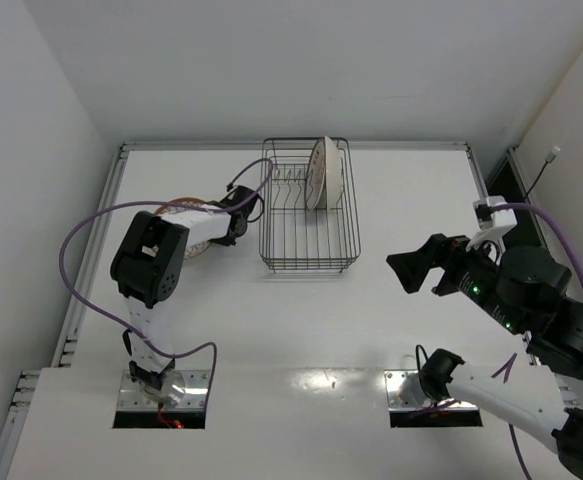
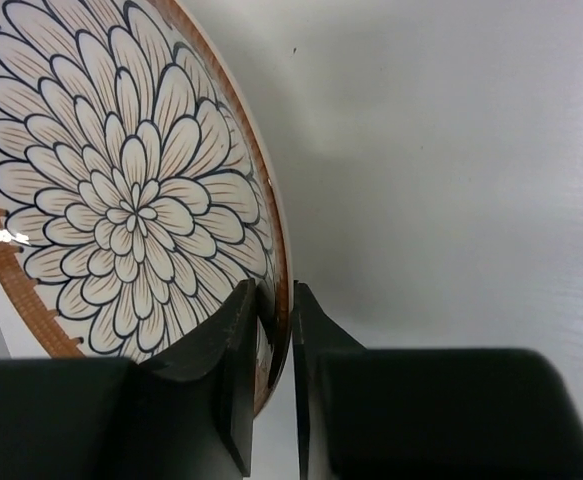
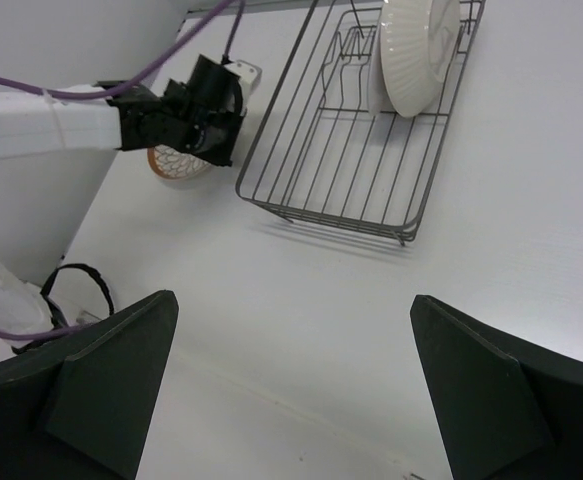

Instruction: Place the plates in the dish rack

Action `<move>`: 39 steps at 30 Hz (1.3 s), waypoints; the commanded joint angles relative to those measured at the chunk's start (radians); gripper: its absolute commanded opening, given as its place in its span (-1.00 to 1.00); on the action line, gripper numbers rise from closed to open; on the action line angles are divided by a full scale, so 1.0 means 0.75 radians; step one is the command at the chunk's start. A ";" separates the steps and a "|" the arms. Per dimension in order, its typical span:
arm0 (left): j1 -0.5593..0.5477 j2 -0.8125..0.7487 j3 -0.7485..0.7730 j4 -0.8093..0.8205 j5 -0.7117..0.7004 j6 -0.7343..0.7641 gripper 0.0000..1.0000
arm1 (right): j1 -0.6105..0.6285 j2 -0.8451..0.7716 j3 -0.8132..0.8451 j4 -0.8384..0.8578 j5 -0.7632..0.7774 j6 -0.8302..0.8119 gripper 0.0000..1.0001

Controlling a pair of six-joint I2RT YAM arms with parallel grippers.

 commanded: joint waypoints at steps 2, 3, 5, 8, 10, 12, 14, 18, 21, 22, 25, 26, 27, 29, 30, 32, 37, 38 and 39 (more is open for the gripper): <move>0.005 -0.215 -0.003 -0.044 0.234 -0.179 -1.00 | 0.007 -0.027 -0.047 -0.037 0.036 0.044 1.00; 0.005 -0.269 -0.003 -0.044 0.234 -0.179 -1.00 | 0.007 -0.050 -0.066 -0.051 0.036 0.045 1.00; 0.036 -0.407 -0.003 -0.044 0.280 -0.210 -1.00 | 0.007 -0.093 -0.109 -0.051 0.036 0.071 1.00; 0.060 -0.484 -0.003 -0.044 0.316 -0.249 -1.00 | 0.007 -0.152 -0.168 -0.051 0.036 0.088 1.00; 0.060 -0.527 -0.003 -0.059 0.316 -0.249 -1.00 | 0.007 -0.168 -0.193 -0.051 0.036 0.100 1.00; 0.060 -0.555 -0.003 -0.073 0.316 -0.261 -1.00 | 0.007 -0.169 -0.209 -0.051 0.036 0.100 1.00; 0.060 -0.604 -0.015 -0.073 0.316 -0.261 -1.00 | 0.007 -0.169 -0.221 -0.051 0.023 0.100 1.00; 0.060 -0.696 0.040 -0.116 0.316 -0.285 -1.00 | 0.007 -0.193 -0.236 -0.051 0.011 0.112 1.00; 0.073 -0.752 0.185 -0.165 0.316 -0.298 -1.00 | 0.007 -0.205 -0.236 -0.066 0.011 0.112 1.00; 0.073 -0.794 0.228 -0.181 0.358 -0.298 -1.00 | 0.007 -0.205 -0.236 -0.080 0.011 0.112 1.00; 0.128 -0.878 0.385 -0.145 0.541 -0.351 -1.00 | 0.007 -0.218 -0.236 -0.110 0.011 0.112 1.00; 0.140 -0.897 0.434 -0.118 0.607 -0.369 -1.00 | 0.007 -0.234 -0.236 -0.125 0.011 0.112 1.00; 0.152 -0.911 0.453 -0.092 0.669 -0.416 -1.00 | 0.007 -0.234 -0.236 -0.125 0.011 0.112 1.00; 0.167 -0.938 0.482 0.021 0.847 -0.463 -1.00 | 0.007 -0.258 -0.236 -0.137 0.025 0.112 1.00; 0.167 -0.938 0.482 0.061 0.894 -0.490 -1.00 | 0.007 -0.259 -0.236 -0.149 0.040 0.112 1.00; 0.167 -0.950 0.482 0.198 1.045 -0.574 -1.00 | 0.007 -0.289 -0.260 -0.149 0.040 0.112 1.00; 0.167 -0.873 0.357 0.585 1.350 -0.798 -1.00 | 0.007 -0.318 -0.303 -0.162 0.054 0.124 1.00; 0.167 -0.854 0.335 0.739 1.429 -0.825 -1.00 | 0.007 -0.334 -0.319 -0.162 0.054 0.124 1.00; 0.167 -0.834 0.286 0.818 1.469 -0.856 -1.00 | 0.007 -0.334 -0.342 -0.145 0.036 0.124 1.00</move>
